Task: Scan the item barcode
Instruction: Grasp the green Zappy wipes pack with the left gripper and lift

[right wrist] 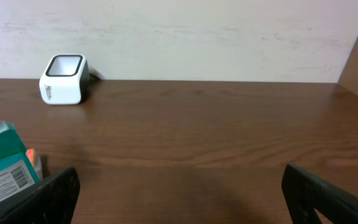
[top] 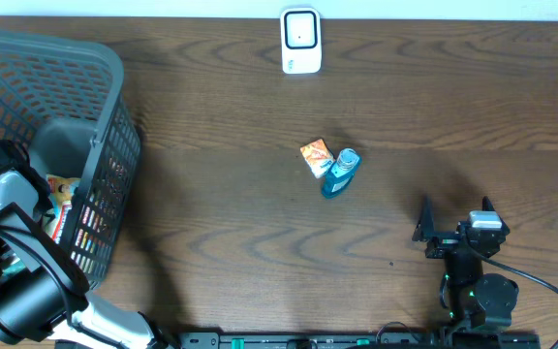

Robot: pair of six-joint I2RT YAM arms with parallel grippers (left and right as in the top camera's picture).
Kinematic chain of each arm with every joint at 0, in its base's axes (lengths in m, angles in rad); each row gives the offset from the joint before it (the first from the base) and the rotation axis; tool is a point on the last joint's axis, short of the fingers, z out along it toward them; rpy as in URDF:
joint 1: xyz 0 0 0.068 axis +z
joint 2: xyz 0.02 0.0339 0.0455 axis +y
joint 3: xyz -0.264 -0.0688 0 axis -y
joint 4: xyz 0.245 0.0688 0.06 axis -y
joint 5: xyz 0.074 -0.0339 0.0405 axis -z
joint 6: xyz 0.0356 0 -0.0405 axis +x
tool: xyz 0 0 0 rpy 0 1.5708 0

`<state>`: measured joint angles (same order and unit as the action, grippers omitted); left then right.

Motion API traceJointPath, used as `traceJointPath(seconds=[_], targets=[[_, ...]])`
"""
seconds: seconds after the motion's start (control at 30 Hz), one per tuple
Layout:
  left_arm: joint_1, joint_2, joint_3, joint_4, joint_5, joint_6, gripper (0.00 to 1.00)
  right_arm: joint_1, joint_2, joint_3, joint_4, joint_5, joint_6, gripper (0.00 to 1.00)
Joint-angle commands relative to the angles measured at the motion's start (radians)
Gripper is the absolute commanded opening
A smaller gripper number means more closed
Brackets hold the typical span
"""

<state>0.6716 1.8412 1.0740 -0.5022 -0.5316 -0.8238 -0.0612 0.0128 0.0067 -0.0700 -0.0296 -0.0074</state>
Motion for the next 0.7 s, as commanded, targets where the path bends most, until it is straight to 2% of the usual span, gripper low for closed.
traceJointPath(seconds=[0.0,0.3,0.47,0.67], targets=[[0.019,0.072,-0.042,-0.008,0.074,0.02,0.07,0.008,-0.002,-0.001,-0.004,0.001,0.014,0.99],[0.016,-0.002,-0.035,-0.003,0.078,0.025,0.07,0.008,-0.002,-0.001,-0.004,0.001,0.014,0.99],[-0.013,-0.085,-0.033,0.108,0.206,0.18,0.08,0.008,-0.002,-0.001,-0.004,0.001,0.014,0.99],[-0.079,-0.172,-0.033,0.187,0.259,0.188,0.07,0.008,-0.002,-0.001,-0.004,0.001,0.014,0.99]])
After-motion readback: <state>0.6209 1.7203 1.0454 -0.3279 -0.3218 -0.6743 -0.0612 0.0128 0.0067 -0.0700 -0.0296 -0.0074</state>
